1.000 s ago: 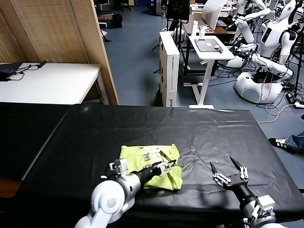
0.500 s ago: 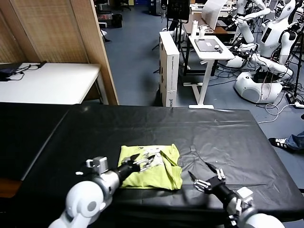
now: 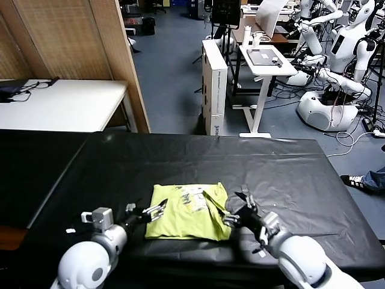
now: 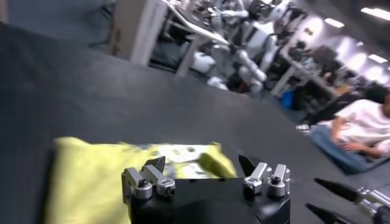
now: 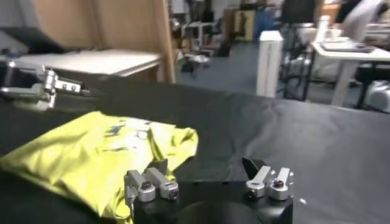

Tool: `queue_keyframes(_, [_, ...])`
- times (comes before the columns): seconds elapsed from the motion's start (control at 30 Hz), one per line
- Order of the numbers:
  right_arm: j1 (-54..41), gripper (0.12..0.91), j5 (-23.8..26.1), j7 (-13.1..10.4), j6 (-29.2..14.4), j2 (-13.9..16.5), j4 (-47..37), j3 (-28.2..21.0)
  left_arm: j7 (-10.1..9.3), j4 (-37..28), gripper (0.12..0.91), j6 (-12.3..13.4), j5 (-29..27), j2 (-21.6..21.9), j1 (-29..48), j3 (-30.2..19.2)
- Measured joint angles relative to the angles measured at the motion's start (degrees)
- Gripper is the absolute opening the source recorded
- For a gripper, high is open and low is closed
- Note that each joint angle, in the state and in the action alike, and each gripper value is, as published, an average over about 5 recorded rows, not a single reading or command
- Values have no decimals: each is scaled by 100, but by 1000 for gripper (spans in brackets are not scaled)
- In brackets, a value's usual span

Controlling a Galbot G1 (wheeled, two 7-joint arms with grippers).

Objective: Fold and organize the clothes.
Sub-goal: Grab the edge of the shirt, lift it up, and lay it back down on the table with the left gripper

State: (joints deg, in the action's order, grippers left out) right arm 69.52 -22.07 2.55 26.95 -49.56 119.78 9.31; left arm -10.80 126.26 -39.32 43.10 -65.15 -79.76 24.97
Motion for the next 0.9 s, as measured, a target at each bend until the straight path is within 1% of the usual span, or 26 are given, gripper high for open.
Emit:
queue_keyframes(0.1, [-297, 907, 97, -90, -9, -105, -130, -282, 11, -9, 907, 79, -151, -72, -109, 53])
queue_keyframes(0.23, [-650, 907, 386, -175, 50, -287, -336, -642, 50, -15, 907, 147, -330, -124, -224, 94])
queue_keyframes(0.37, [-949, 907, 712, -196, 119, -487, -557, -967, 68, -17, 907, 185, -398, -131, -311, 148])
queue_keyframes(0.5, [-1124, 907, 950, -177, 191, -632, -747, -1158, 64, -22, 907, 196, -421, -151, -364, 163])
queue_keyframes(0.6, [-1163, 907, 1071, -182, 242, -659, -831, -1188, 56, -22, 907, 195, -423, -162, -385, 165])
queue_keyframes(0.73, [-1130, 907, 1106, -225, 289, -611, -851, -1106, 52, -24, 907, 195, -427, -168, -391, 165])
queue_keyframes(0.8, [-1096, 907, 1112, -288, 316, -570, -850, -1019, 48, -24, 907, 195, -417, -174, -393, 161])
queue_keyframes(0.9, [-1029, 907, 1113, -449, 409, -498, -838, -841, 42, -8, 907, 196, -401, -180, -399, 147])
